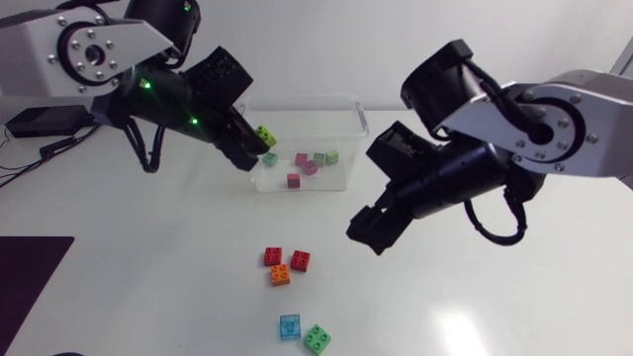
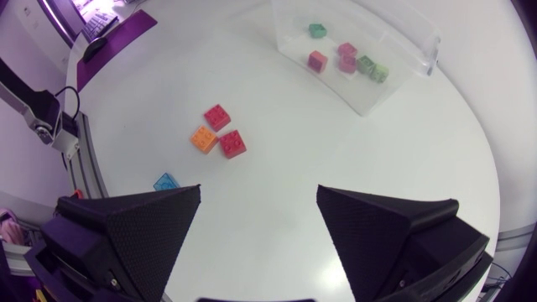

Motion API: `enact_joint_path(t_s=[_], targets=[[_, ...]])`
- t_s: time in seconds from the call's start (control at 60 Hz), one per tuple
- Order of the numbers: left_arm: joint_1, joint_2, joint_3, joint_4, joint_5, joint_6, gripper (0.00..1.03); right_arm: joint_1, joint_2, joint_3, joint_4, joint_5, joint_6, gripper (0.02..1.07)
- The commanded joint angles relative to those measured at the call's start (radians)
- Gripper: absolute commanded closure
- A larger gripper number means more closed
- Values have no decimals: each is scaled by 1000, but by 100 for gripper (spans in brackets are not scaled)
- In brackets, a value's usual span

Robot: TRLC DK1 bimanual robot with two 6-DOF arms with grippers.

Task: Place the duplo bricks in the container

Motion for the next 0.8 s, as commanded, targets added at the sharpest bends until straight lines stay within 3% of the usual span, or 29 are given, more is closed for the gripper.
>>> enact_joint_path(t_s=[0.0,0.233,0.783], targets=[[25,69,73,24,-2,-8,78,20,-21,-52,16,-1,15,7],[72,222,206,108,-10,-31,77,75,-44,-130,29,2,15,7],[129,583,590,97,-63,-93,75,197,-5,-216,52,27,-3,7]])
